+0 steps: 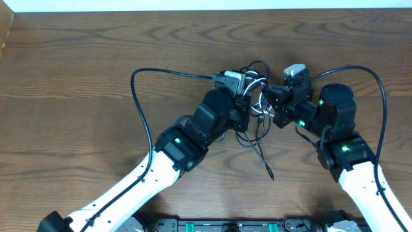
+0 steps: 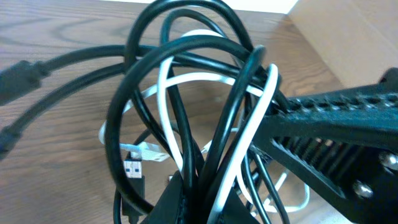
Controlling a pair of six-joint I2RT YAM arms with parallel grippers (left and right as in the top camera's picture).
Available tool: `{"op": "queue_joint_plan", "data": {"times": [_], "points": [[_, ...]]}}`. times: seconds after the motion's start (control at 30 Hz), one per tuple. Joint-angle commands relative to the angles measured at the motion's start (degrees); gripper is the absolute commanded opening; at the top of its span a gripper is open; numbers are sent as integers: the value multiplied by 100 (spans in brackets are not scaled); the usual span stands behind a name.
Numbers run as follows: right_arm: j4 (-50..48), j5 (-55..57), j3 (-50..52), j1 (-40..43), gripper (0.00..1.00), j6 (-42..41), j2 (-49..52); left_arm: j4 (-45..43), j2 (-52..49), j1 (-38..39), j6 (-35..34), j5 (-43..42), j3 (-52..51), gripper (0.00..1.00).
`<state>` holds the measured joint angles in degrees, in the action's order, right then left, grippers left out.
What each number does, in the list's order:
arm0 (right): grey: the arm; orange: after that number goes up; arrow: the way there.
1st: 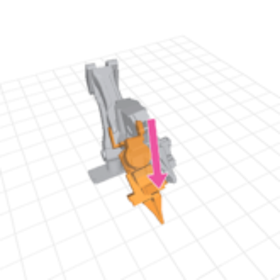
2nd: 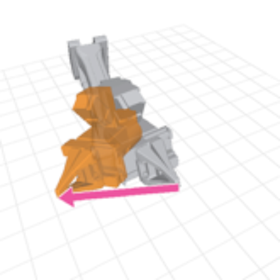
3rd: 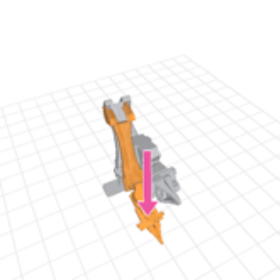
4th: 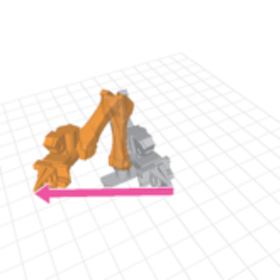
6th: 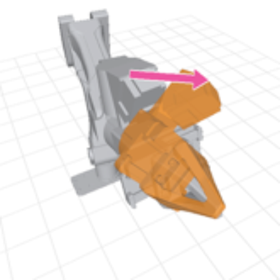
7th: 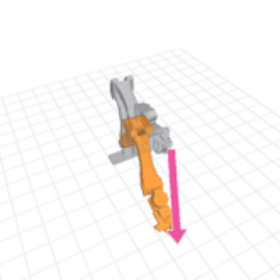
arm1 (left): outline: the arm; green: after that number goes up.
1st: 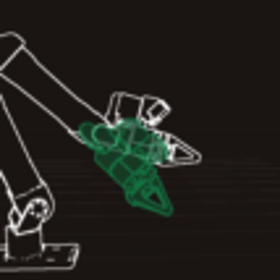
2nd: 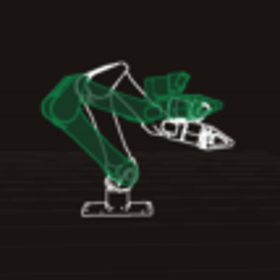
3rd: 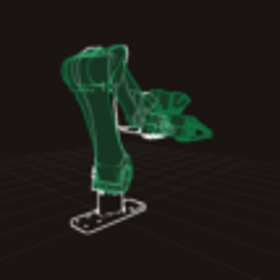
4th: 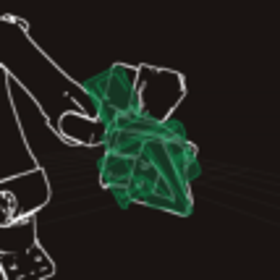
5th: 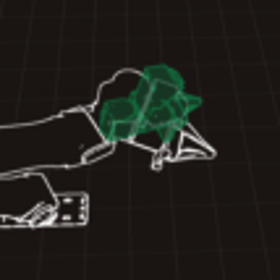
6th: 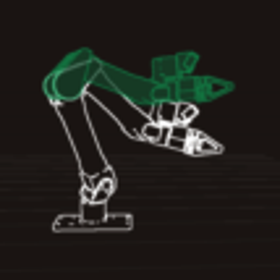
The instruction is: Untangle cables
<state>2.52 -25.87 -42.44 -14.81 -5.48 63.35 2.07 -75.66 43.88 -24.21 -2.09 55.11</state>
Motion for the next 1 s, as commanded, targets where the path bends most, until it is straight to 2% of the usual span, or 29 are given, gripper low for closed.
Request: {"op": "queue_joint_plan", "data": {"times": [0.0,0.1,0.27,0.47,0.7,0.77,0.87,0.9,0.97], "points": [[173,238,-83,28,1,-94,-22,-44,9,-20,109,1274,138,7],[404,236,-85,28,1,-136,-79,-42,9,-90,125,1906,138,8],[828,68,-85,28,1,-133,-382,-42,9,-387,142,2315,138,7],[1368,63,-85,28,1,-133,-990,24,9,-839,133,2312,138,8],[1392,164,-85,35,1,-131,-1539,175,7,-911,118,2293,138,8],[1401,400,-85,35,1,-131,-1626,214,7,-909,116,2149,138,8],[1401,433,-85,35,1,-131,-1587,212,7,-909,118,1506,138,7],[1401,433,-85,35,7,-131,-1552,212,7,-909,118,1276,138,7],[1403,433,-85,35,29,-109,-1458,212,7,-909,120,726,138,7]]}}
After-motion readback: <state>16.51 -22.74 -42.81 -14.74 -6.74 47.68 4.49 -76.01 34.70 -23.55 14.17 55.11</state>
